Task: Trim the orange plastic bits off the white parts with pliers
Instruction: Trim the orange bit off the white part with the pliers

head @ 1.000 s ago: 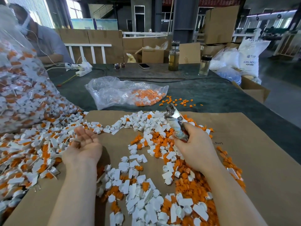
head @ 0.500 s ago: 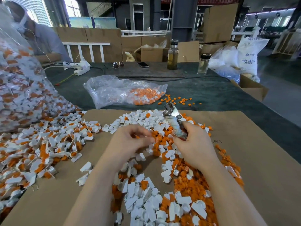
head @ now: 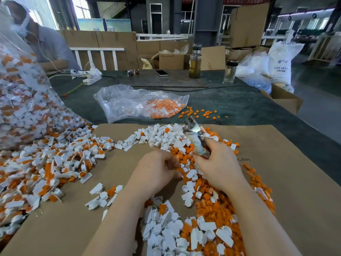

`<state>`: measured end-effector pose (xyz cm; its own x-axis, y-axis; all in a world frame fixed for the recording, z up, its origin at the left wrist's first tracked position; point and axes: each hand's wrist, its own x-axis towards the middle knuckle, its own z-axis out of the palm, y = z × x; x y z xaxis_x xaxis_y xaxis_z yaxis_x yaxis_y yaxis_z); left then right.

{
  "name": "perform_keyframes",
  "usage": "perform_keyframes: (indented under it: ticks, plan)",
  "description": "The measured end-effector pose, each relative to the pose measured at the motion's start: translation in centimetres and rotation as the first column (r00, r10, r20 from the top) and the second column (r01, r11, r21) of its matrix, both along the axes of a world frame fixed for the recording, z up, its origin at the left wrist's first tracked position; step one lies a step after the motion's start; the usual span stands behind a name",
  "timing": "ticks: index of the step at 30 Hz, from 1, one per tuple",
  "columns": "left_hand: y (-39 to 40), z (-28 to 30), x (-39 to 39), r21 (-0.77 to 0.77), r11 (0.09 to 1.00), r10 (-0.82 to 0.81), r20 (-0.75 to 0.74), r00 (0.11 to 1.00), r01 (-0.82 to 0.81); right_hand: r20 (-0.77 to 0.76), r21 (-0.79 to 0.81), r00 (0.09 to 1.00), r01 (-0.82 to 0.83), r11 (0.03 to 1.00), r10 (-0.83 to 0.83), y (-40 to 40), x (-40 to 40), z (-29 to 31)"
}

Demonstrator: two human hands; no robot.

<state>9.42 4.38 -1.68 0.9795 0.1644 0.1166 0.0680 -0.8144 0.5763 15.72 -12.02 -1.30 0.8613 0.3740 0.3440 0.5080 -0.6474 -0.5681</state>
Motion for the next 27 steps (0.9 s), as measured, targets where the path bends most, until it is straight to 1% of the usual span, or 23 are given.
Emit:
perform_keyframes:
  ticks: [2,4,6,8,10,16,21,25,27]
  plan:
    - [0.1,0.4,-0.1,-0.193,0.981,0.035,0.057,0.998,-0.024,-0.04,0.038,0.999,-0.025,0.999,0.027,0.0,0.1,0.0]
    - [0.0,1.0,-0.4,-0.392,0.919,0.077,0.105,0.992,-0.03,-0.076,0.098,0.996,-0.047,0.994,0.055,0.0,0.2,0.0]
    - [-0.1,1.3,-0.7,-0.486,0.873,0.11,0.134,0.985,-0.032,-0.106,0.16,0.991,-0.062,0.985,0.079,0.0,0.2,0.1]
    - [-0.2,1.5,-0.7,-0.526,0.85,0.135,0.16,0.978,-0.031,-0.136,0.221,0.985,-0.075,0.972,0.107,0.0,0.0,0.2]
    - [-0.2,1.5,-0.6,-0.528,0.848,0.152,0.185,0.971,-0.033,-0.148,0.254,0.981,-0.083,0.964,0.123,0.1,-0.1,0.3]
    - [-0.3,1.3,-0.6,-0.452,0.891,0.172,0.233,0.957,-0.05,-0.134,0.26,0.979,-0.117,0.959,0.155,0.4,-0.3,0.3]
    - [-0.6,1.2,-0.4,-0.378,0.922,0.199,0.282,0.939,-0.082,-0.074,0.219,0.984,-0.142,0.965,0.162,0.7,-0.6,0.4]
    - [-0.8,1.3,-0.4,-0.299,0.943,0.229,0.275,0.934,-0.144,-0.03,0.181,0.991,-0.12,0.976,0.128,1.0,-0.9,0.3]
    - [-0.9,1.4,-0.4,-0.284,0.945,0.244,0.281,0.928,-0.162,-0.006,0.173,0.994,-0.11,0.979,0.113,1.2,-1.1,0.3]
